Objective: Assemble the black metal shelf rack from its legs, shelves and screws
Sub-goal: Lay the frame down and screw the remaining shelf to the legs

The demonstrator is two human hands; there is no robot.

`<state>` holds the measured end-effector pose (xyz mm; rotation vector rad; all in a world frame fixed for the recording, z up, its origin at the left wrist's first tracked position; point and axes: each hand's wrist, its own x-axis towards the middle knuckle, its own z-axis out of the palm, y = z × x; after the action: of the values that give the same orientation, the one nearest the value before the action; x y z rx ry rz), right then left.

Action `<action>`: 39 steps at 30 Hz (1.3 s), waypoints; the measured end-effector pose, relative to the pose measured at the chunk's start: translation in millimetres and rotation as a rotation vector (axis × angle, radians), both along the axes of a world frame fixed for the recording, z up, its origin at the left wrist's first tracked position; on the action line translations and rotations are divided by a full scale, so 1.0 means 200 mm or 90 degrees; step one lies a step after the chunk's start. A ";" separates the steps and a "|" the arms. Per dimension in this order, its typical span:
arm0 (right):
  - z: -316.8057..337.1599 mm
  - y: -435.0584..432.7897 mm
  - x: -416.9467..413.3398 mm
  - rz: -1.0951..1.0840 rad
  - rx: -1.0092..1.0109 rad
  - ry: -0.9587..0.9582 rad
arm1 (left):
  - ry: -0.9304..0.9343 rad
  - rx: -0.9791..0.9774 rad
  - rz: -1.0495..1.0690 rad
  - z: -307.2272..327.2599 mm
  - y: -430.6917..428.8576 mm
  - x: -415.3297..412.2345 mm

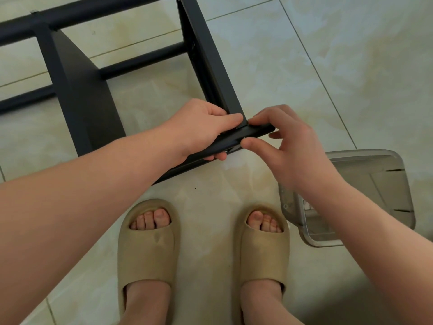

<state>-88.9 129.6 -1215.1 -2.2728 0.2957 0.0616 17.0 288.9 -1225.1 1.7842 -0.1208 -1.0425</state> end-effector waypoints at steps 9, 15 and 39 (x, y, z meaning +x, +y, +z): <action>-0.03 -0.01 0.00 0.022 0.033 0.005 | 0.005 0.012 -0.007 -0.02 0.00 -0.01; -0.05 -0.01 -0.03 0.010 0.038 -0.014 | 0.029 0.006 -0.006 -0.03 0.02 -0.02; -0.06 0.07 -0.09 0.015 -0.046 -0.083 | 0.002 0.010 -0.007 -0.05 0.01 -0.04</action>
<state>-106.1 143.9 -1227.1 -2.3394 0.2049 -0.0848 9.0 291.4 -1234.4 1.7983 -0.1199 -1.0567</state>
